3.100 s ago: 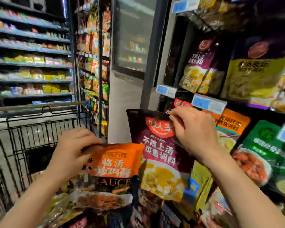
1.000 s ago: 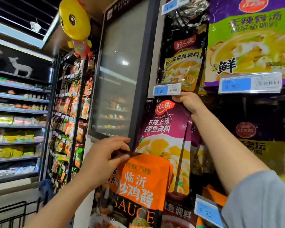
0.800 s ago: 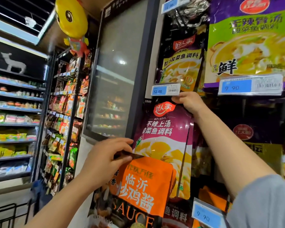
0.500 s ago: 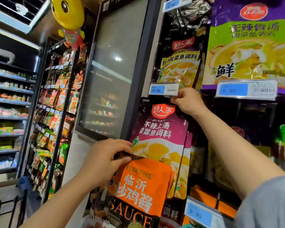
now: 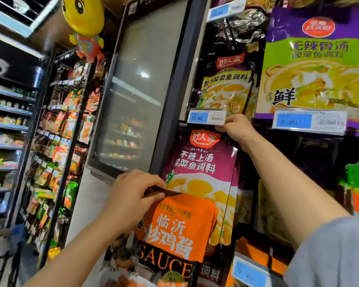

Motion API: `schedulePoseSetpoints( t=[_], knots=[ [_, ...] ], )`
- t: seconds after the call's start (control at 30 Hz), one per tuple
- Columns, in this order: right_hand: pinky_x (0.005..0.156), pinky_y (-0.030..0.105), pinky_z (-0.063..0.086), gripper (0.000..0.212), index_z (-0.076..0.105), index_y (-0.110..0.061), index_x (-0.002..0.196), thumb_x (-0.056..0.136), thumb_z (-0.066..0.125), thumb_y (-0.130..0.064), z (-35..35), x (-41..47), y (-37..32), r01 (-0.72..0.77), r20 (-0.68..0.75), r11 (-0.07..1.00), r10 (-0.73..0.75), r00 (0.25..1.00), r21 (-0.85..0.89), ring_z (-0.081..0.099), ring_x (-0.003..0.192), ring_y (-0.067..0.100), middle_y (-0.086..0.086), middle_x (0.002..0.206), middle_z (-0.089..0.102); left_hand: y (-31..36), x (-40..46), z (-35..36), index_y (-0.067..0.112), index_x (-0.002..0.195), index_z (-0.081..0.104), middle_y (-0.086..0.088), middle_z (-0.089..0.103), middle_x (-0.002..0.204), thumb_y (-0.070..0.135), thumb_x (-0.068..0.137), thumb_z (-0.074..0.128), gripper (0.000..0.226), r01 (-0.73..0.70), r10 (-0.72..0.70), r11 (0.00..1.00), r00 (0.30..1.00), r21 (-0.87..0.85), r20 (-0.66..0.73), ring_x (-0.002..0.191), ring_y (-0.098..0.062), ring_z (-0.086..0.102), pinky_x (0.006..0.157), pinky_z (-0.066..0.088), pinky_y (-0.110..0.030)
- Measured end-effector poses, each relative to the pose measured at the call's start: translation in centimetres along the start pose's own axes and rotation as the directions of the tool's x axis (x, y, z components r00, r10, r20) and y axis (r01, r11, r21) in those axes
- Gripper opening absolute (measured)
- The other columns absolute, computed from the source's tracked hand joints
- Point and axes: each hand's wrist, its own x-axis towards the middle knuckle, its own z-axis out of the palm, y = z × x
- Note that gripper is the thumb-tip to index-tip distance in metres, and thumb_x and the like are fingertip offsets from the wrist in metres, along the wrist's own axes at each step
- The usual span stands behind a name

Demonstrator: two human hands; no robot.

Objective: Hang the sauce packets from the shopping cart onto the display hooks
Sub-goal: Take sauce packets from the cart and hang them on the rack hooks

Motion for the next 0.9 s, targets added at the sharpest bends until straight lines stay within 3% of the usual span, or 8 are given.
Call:
schedulePoseSetpoints(
  t=[0.2,0.33,0.43,0.6,0.73,0.9],
  knots=[
    [0.086,0.022,0.039,0.020,0.068,-0.001,0.102,0.082,0.066,-0.002,-0.4,-0.6,-0.1,-0.067,0.056,0.996,0.064,0.996,0.055,0.053,0.107,0.012,0.003,0.116,0.063,-0.4,-0.6,1.2,0.040,0.087,0.064,0.028,0.056,0.083,0.029,0.080,0.072,0.014,0.080,-0.079,0.996,0.996,-0.038,0.031,0.090,-0.002,0.052,0.087,0.042,-0.040],
    [0.095,0.032,0.045,0.026,0.069,-0.006,0.106,0.080,0.069,-0.005,-0.2,-0.3,-0.3,-0.107,0.031,0.988,0.104,0.994,0.115,0.056,0.110,0.018,0.005,0.115,0.065,-0.6,-0.5,1.0,0.042,0.085,0.063,0.023,0.059,0.085,0.039,0.078,0.067,0.008,0.081,-0.080,0.994,0.997,-0.067,0.019,0.091,-0.004,0.054,0.084,0.044,-0.040],
    [0.092,0.032,0.046,0.034,0.067,-0.006,0.111,0.078,0.071,-0.004,0.2,0.0,-0.6,-0.132,0.031,0.976,0.129,0.991,0.171,0.056,0.109,0.019,0.006,0.116,0.065,-0.8,-0.3,0.5,0.044,0.084,0.060,0.017,0.061,0.088,0.027,0.080,0.071,0.021,0.096,-0.095,0.992,0.995,-0.082,0.014,0.091,-0.003,0.053,0.083,0.045,-0.036],
    [0.099,0.040,0.045,0.039,0.066,-0.008,0.114,0.076,0.072,-0.004,0.3,-0.2,-0.7,-0.199,0.051,0.954,0.192,0.980,0.223,0.054,0.113,0.021,0.007,0.119,0.063,-0.5,0.3,0.2,0.034,0.086,0.066,0.027,0.056,0.084,0.022,0.079,0.072,0.015,0.039,-0.039,0.997,0.999,-0.060,-0.001,0.092,-0.005,0.052,0.084,0.044,-0.038],
    [0.100,0.044,0.045,0.030,0.070,-0.008,0.104,0.075,0.071,0.000,0.2,-0.9,-0.3,-0.198,0.049,0.949,0.192,0.980,0.245,0.057,0.110,0.023,0.007,0.114,0.066,-0.8,0.3,0.2,0.039,0.083,0.061,0.028,0.054,0.081,0.022,0.079,0.073,0.021,0.024,-0.022,0.997,0.999,-0.067,0.024,0.089,0.001,0.049,0.082,0.042,-0.035],
    [0.096,0.045,0.048,0.013,0.066,-0.008,0.074,0.077,0.068,0.004,0.0,-1.6,-0.1,-0.173,0.029,0.959,0.171,0.985,0.223,0.061,0.103,0.027,0.014,0.104,0.067,-1.2,0.2,0.4,0.044,0.080,0.057,0.027,0.056,0.082,0.022,0.080,0.072,0.027,0.047,-0.042,0.994,0.998,-0.101,0.052,0.090,0.002,0.049,0.079,0.041,-0.030]
  ],
)
